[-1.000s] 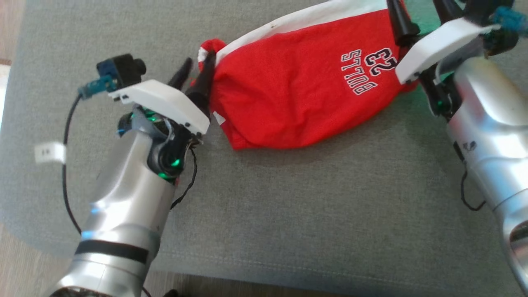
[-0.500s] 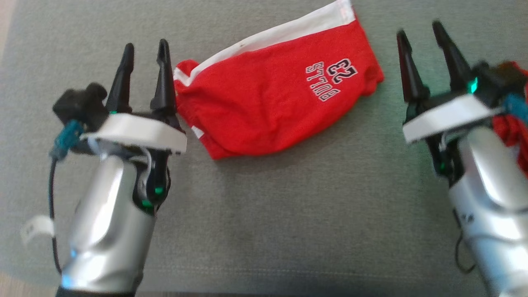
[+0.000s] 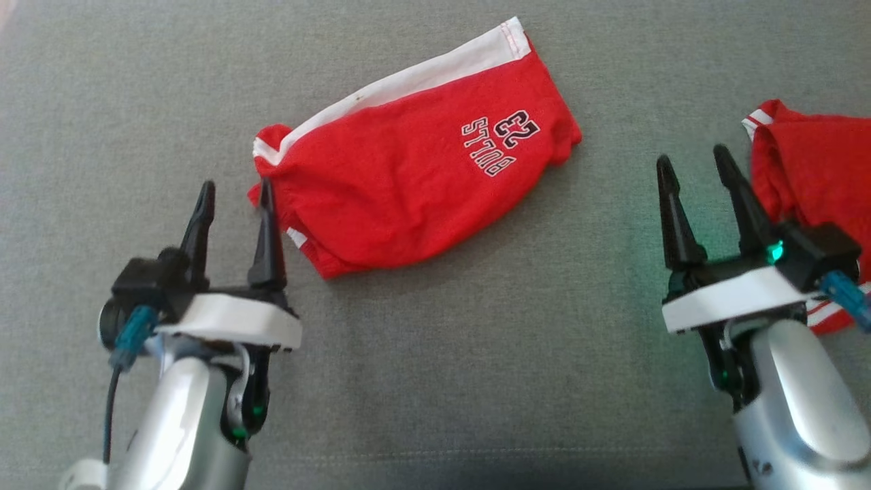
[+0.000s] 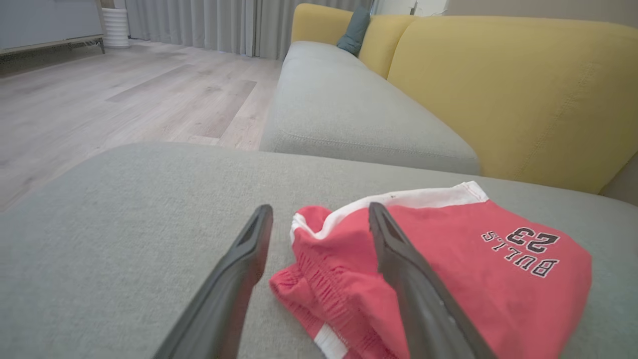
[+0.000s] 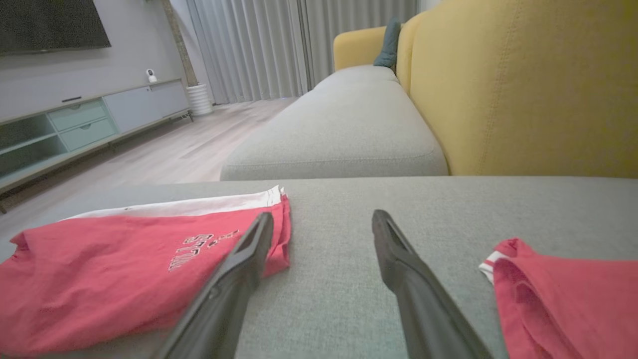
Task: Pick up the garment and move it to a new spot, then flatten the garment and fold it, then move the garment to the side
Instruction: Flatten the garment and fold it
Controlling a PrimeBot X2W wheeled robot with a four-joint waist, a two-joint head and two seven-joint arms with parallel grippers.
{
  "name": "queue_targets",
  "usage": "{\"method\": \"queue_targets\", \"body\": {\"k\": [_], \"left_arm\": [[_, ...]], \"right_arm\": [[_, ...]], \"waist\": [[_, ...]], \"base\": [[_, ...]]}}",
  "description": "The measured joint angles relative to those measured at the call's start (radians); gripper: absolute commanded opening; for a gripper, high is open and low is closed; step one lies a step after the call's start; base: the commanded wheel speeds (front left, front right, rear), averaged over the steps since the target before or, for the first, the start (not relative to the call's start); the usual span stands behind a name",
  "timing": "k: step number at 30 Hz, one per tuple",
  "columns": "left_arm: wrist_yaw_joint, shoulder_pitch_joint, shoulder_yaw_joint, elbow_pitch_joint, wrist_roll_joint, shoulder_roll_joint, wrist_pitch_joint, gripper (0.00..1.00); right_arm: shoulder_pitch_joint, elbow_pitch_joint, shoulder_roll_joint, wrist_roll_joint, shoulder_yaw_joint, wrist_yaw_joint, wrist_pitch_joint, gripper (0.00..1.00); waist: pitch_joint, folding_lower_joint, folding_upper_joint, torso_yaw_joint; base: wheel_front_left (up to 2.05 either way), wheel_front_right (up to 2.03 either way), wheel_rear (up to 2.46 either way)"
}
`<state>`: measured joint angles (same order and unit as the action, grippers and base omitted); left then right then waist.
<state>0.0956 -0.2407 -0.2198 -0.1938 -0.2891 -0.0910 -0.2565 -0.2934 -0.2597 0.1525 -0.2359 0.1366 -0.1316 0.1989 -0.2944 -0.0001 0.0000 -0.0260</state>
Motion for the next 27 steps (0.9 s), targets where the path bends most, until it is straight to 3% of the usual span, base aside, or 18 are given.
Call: {"method": "queue_targets", "body": {"k": [13,27], "left_arm": [[-0.026,0.018,0.041,-0.001,0.024,0.018,0.000,1.00],[-0.046,0.006,0.059,-0.002,0.044,0.036,0.000,1.00]], "right_arm": [[0.041,0.084,-0.016,0.010,-0.030,0.000,-0.056,1.00],[0.021,0.083,-0.008,0.018,-0.030,0.000,-0.102,1.00]], "waist": [[0.002,0.0000,0.0000,0.005],[-0.035,0.0000,0.0000,-0.019]], "base": [[0.00,0.00,0.00],[0.00,0.00,0.00]]}}
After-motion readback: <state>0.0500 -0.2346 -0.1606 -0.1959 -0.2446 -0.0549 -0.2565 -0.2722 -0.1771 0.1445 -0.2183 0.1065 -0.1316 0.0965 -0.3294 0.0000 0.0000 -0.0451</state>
